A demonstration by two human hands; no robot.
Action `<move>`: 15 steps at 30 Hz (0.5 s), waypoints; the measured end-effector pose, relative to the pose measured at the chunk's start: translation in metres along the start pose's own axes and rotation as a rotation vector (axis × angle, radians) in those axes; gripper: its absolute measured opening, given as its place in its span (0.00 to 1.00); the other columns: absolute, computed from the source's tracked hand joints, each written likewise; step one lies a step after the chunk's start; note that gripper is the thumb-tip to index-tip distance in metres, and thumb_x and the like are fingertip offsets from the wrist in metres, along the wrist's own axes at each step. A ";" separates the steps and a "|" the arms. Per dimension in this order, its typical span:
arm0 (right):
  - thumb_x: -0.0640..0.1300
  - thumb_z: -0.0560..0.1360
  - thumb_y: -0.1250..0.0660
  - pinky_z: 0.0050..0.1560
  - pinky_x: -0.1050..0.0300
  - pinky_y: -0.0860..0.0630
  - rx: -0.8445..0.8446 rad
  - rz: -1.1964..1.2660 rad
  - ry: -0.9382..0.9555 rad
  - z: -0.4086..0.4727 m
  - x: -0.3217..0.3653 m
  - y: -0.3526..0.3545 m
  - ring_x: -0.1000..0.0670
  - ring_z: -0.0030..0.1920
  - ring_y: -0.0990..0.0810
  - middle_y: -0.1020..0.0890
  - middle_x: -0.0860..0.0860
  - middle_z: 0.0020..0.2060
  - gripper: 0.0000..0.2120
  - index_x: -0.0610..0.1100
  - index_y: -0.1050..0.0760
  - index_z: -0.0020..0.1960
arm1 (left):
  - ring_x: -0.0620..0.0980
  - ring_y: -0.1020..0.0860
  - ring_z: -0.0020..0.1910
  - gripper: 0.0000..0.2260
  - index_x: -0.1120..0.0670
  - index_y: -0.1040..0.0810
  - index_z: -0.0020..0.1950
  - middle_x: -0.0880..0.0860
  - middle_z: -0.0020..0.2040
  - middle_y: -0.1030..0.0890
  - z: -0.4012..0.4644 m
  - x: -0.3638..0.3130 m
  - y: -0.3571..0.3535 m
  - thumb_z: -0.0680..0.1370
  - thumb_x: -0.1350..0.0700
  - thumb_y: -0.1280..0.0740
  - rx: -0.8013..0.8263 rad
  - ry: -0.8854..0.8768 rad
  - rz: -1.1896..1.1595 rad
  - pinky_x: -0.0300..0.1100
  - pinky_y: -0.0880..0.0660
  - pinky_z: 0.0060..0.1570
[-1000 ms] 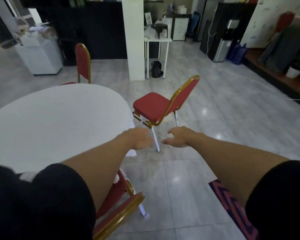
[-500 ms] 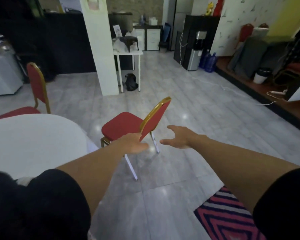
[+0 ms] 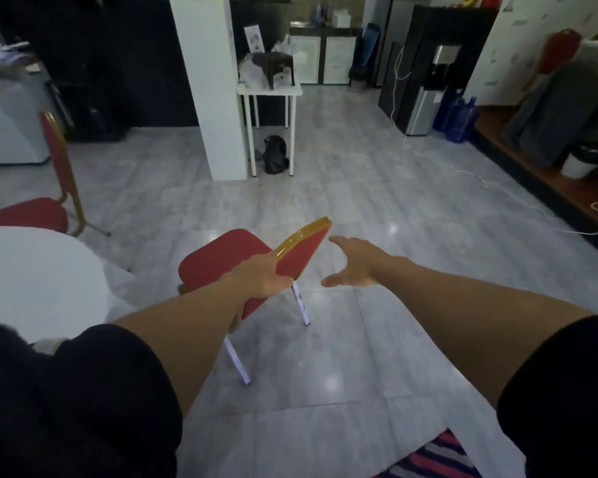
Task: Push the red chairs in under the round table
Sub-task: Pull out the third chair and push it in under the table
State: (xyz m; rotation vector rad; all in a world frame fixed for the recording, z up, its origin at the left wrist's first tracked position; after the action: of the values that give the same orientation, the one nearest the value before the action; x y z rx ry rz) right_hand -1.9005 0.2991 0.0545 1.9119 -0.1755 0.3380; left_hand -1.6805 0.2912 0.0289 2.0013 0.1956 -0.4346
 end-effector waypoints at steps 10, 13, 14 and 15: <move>0.61 0.66 0.18 0.79 0.30 0.48 0.095 -0.256 0.267 0.168 -0.026 0.021 0.42 0.83 0.48 0.44 0.48 0.84 0.60 0.52 0.53 0.85 | 0.64 0.28 0.72 0.51 0.54 0.45 0.82 0.59 0.76 0.32 0.121 0.005 -0.023 0.70 0.31 0.27 -0.043 0.214 -0.119 0.59 0.29 0.68; 0.60 0.66 0.18 0.79 0.30 0.52 0.141 -0.356 0.365 0.217 -0.025 0.014 0.42 0.83 0.48 0.44 0.48 0.84 0.60 0.53 0.53 0.85 | 0.63 0.26 0.69 0.46 0.53 0.44 0.83 0.58 0.73 0.29 0.152 0.017 -0.029 0.72 0.37 0.26 -0.012 0.239 -0.130 0.59 0.28 0.67; 0.60 0.66 0.18 0.79 0.30 0.52 0.174 -0.381 0.416 0.236 -0.024 0.008 0.42 0.83 0.46 0.42 0.49 0.84 0.60 0.54 0.52 0.85 | 0.62 0.25 0.68 0.43 0.52 0.42 0.82 0.58 0.72 0.27 0.161 0.023 -0.033 0.73 0.40 0.27 0.003 0.256 -0.132 0.59 0.27 0.66; 0.60 0.66 0.18 0.79 0.31 0.51 0.211 -0.403 0.461 0.249 -0.024 0.001 0.43 0.82 0.44 0.39 0.49 0.83 0.58 0.54 0.50 0.84 | 0.61 0.23 0.66 0.39 0.52 0.38 0.81 0.57 0.70 0.25 0.165 0.028 -0.037 0.74 0.43 0.28 0.016 0.270 -0.124 0.58 0.25 0.64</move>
State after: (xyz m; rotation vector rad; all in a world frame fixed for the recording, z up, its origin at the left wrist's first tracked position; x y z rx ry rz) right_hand -1.8862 0.0657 -0.0334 1.9643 0.5624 0.5250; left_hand -1.7026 0.1597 -0.0793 2.0659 0.4877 -0.2424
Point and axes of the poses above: each hand's wrist, its own z-axis towards the middle knuckle, its own y-axis out of the back of the hand, x = y × z, the point moved 4 cm from there along z, towards the middle knuckle
